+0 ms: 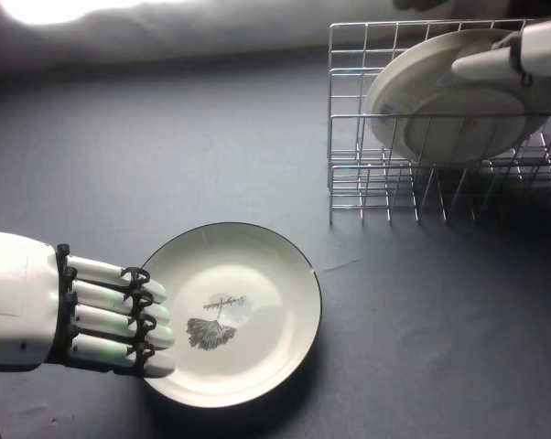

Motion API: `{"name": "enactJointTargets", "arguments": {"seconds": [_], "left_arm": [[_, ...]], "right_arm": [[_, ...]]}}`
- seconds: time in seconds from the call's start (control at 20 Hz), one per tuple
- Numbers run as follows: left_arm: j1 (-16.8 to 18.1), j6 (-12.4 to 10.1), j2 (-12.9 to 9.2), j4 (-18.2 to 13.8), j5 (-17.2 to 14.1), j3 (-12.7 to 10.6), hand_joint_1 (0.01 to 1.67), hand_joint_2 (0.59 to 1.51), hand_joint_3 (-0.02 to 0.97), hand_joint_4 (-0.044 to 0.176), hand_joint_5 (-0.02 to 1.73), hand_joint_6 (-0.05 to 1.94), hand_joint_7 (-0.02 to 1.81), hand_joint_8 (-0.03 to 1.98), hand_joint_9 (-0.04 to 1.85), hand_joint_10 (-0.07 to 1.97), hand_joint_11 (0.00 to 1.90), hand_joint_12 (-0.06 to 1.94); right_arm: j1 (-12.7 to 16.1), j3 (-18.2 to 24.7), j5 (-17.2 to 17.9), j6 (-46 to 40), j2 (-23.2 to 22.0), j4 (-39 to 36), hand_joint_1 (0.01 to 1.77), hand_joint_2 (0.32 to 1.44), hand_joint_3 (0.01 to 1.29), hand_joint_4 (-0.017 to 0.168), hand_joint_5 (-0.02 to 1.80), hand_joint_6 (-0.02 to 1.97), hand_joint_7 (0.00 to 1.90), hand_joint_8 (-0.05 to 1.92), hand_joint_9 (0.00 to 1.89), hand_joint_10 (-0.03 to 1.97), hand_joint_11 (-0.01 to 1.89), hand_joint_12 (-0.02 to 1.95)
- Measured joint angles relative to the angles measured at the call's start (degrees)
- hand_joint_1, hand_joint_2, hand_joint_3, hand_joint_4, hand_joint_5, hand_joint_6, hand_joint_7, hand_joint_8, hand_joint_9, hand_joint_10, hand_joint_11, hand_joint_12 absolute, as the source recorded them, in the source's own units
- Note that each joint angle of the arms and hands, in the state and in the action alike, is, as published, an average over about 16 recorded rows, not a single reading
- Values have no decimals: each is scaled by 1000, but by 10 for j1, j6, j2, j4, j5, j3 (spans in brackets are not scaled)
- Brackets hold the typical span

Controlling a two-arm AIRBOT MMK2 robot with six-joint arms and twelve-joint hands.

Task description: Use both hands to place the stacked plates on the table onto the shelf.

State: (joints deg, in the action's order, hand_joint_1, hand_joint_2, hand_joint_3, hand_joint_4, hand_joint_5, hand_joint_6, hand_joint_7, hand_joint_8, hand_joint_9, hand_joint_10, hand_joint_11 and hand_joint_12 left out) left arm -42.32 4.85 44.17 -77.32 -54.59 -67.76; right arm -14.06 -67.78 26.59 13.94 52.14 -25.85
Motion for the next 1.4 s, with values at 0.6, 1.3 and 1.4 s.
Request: {"name": "enactJointTargets", "arguments": {"seconds": [0.6, 1.3, 1.4], "left_arm": [[-27, 39, 12, 9, 49, 9, 21, 1056, 11, -4, 124, -4, 142, 3, 128, 9, 23, 211], [-65, 76, 14, 28, 70, 19, 22, 1075, 11, -8, 94, -18, 142, 1, 129, 9, 16, 228], [-71, 80, 15, 31, 72, 20, 22, 1077, 11, -8, 89, -19, 139, 0, 127, 8, 16, 226]], "right_arm": [[-11, 21, 129, 43, 8, -237, 1113, 1081, 13, 2, 652, 33, 725, 16, 632, 229, 147, 1434], [-34, 50, 211, 72, 9, -325, 1101, 1079, 13, 4, 617, 33, 701, 17, 596, 222, 126, 1442], [-39, 51, 218, 75, 9, -333, 1095, 1081, 13, 4, 602, 33, 680, 17, 578, 212, 110, 1425]]}}
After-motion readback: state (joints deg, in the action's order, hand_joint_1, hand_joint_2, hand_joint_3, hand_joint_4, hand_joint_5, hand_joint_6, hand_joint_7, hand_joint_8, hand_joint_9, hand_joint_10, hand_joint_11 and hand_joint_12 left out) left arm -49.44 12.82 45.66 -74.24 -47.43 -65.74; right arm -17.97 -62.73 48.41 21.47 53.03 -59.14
